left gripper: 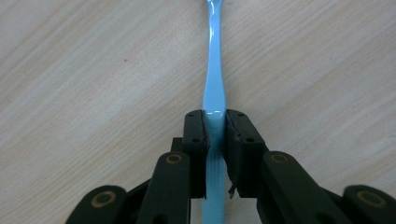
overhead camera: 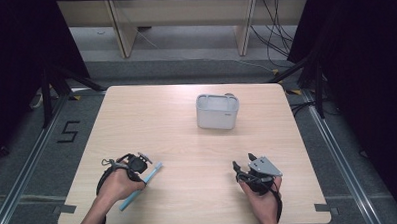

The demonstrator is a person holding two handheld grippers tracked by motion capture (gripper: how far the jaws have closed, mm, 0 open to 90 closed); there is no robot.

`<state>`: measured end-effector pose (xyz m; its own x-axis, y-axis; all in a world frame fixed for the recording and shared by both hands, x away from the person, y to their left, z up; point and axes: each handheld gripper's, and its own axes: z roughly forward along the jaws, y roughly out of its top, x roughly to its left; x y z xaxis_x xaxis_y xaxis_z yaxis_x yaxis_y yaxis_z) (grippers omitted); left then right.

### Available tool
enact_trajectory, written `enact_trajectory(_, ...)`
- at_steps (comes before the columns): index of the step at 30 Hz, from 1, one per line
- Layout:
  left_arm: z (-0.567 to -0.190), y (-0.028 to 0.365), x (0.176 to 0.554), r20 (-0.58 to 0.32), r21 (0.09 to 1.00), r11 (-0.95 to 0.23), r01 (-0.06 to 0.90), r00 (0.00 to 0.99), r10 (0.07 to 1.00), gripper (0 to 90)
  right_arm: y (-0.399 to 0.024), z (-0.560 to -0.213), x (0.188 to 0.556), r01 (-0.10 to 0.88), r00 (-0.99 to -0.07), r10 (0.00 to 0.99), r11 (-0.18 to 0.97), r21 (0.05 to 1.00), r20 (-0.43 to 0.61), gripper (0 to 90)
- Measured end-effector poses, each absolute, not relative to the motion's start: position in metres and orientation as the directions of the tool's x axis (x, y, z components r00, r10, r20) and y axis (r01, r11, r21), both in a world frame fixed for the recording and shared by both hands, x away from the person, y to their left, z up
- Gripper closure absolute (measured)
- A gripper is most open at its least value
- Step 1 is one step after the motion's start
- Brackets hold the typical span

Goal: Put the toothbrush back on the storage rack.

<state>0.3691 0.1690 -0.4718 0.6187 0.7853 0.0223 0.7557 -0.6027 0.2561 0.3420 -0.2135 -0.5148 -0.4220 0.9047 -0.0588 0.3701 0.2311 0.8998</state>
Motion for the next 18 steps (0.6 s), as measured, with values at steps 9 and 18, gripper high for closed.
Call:
enact_trajectory(9, -0.458, 0.179, 0.368, -0.010, 0.487, -0.526, 0.697, 0.607, 0.795, 77.9, -0.213, -0.516, 0.342, 0.364, -0.424, 0.904, 0.228, 0.903, -0.058, 36.2)
enact_trajectory(18, -0.453, 0.184, 0.363, -0.038, 0.671, -0.442, 0.595, 0.623, 0.781, 77.9, -0.213, -0.515, 0.342, 0.364, -0.430, 0.901, 0.235, 0.901, -0.061, 36.2)
